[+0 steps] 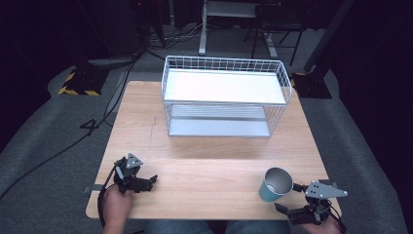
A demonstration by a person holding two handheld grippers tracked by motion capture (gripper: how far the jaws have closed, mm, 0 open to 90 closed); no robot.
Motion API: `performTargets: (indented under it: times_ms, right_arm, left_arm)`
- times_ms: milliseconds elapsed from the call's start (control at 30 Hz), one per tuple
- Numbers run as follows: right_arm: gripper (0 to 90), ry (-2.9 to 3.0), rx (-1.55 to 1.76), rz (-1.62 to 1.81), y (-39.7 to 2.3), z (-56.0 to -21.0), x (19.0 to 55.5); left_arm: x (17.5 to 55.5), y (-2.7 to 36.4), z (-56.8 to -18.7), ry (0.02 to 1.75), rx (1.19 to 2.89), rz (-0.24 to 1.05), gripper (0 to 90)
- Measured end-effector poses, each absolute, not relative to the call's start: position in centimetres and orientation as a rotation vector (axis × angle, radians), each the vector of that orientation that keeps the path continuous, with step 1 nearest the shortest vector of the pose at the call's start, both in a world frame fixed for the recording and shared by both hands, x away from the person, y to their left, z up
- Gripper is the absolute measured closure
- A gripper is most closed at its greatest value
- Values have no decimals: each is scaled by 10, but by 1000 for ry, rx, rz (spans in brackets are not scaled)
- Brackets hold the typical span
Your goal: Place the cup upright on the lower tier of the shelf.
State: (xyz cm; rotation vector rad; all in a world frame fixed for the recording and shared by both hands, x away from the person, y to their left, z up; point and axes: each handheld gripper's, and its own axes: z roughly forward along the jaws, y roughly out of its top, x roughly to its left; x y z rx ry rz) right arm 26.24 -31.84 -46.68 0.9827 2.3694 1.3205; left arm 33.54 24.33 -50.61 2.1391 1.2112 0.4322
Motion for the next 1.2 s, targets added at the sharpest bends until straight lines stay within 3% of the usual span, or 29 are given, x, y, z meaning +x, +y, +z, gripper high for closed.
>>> performTargets:
  times_ms: [667, 833, 933, 1200]
  right_arm:
    - [92, 2365, 1002, 1255, -290, -488, 279]
    - [138, 2353, 1012, 1253, -287, -490, 282]
    - [212, 2344, 1026, 1251, -287, -490, 284]
    - [223, 2353, 1036, 1240, -290, -488, 284]
  left_arm:
    - [335, 243, -506, 1211, 2140, 432, 0]
    - [335, 243, -506, 1211, 2140, 432, 0]
    - [335, 243, -506, 1211, 2139, 432, 0]
    - [335, 243, -506, 1211, 2140, 433, 0]
